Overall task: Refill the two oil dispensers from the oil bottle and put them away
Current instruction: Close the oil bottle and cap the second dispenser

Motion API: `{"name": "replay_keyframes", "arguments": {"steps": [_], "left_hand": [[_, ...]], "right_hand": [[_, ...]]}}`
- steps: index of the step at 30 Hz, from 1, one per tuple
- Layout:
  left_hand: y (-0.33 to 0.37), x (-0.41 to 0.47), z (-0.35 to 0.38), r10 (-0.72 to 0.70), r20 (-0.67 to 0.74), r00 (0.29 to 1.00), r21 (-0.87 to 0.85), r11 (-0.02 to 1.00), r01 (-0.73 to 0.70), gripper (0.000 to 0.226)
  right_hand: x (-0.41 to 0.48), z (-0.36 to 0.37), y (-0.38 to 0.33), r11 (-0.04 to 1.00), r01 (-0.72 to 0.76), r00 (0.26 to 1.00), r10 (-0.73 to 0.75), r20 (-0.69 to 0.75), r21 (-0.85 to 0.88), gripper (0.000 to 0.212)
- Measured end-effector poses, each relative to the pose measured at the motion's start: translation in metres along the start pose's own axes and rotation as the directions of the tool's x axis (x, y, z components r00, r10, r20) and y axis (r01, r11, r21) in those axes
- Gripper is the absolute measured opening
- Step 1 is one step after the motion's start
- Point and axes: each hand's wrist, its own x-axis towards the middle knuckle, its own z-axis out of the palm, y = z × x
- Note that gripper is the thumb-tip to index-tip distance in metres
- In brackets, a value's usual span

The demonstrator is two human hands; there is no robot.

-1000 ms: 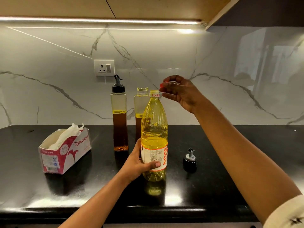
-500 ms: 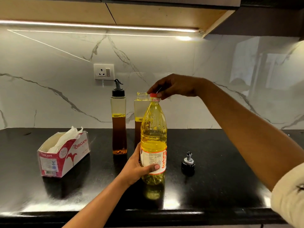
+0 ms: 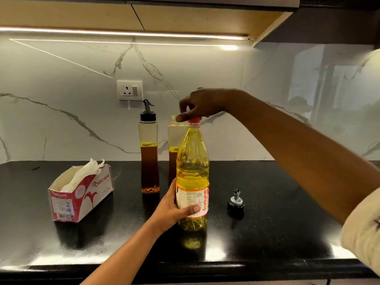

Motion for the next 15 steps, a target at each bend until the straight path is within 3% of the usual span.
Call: {"name": "replay_keyframes", "arguments": {"steps": [3, 7, 10, 13, 15], "left_hand": [[-0.001, 0.001, -0.001, -0.013, 0.013, 1.000, -0.032, 0.999, 0.013, 0.081], [-0.002, 0.001, -0.001, -0.024, 0.022, 0.999, -0.067, 0.997, 0.025, 0.086], [-0.002, 0.001, 0.000, -0.019, 0.013, 1.000, -0.078, 0.997, 0.020, 0.087], [-0.002, 0.001, 0.000, -0.007, 0.002, 1.000, -0.076, 0.997, 0.007, 0.088], [-0.001, 0.001, -0.001, -0.006, 0.011, 1.000, -0.096, 0.995, 0.007, 0.094]], "right_hand": [[-0.011, -0.003, 0.011, 0.964, 0.025, 0.989, -0.063, 0.137, 0.266, 0.031], [-0.014, 0.013, 0.019, 0.925, 0.094, 0.995, -0.096, -0.015, 0.369, 0.032], [-0.013, 0.021, 0.018, 0.945, 0.112, 0.988, -0.073, -0.134, 0.306, 0.035], [-0.013, 0.023, 0.014, 0.974, 0.083, 0.985, -0.048, -0.164, 0.213, 0.037], [-0.013, 0.022, 0.009, 0.992, 0.128, 0.970, -0.123, -0.210, 0.010, 0.043]]}}
